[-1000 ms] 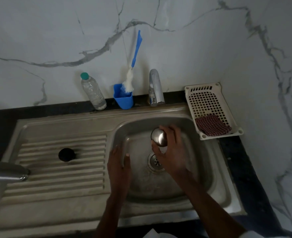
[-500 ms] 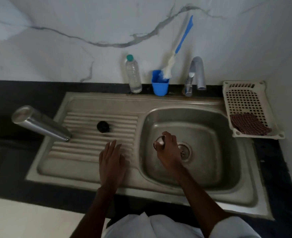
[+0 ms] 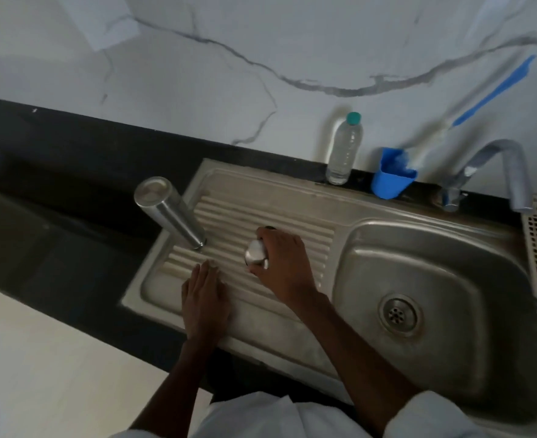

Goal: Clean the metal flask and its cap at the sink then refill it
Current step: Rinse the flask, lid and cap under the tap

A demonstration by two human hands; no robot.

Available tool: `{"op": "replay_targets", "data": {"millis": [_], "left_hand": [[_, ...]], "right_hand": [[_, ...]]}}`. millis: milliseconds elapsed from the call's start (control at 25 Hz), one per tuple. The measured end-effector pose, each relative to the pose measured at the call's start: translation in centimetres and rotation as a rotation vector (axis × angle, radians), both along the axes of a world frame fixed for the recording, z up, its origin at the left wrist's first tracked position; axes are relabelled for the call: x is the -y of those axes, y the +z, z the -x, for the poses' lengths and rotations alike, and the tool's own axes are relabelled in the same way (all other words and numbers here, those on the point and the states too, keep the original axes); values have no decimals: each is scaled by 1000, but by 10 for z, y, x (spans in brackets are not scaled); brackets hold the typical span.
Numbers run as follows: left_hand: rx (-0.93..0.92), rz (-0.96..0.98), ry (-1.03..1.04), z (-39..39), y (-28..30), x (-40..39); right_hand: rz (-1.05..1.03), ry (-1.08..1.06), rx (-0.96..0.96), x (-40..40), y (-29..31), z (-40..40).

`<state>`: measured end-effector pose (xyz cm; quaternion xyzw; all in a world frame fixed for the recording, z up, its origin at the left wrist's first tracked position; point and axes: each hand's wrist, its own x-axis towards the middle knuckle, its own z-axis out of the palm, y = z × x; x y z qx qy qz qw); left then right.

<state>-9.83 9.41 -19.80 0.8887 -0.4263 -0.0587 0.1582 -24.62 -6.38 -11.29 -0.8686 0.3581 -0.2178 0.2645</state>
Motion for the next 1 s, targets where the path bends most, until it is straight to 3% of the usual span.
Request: {"op": "replay_targets", "data": {"millis": [160,400,640,760,880,1000], "left_hand": [[-14,18,-49,-16,3,-1],[16,-44,-76,-24,8,4],[14,2,-106,-37,7,5],[-23,33,-110,-32,11,-1],[-58,39,-69,-27,19,1],[-188,90,115,-21,41,13]], "right_hand": [[149,70,-211,-2,-12,-61],[170,134,-358,-4,-34,-101],[204,8,-416,11,-33,-69],[43,25,-523,33,-36,-49],[-81,90,-449,40,-35,-37],[-300,-77,-187,27,-28,-17]]}}
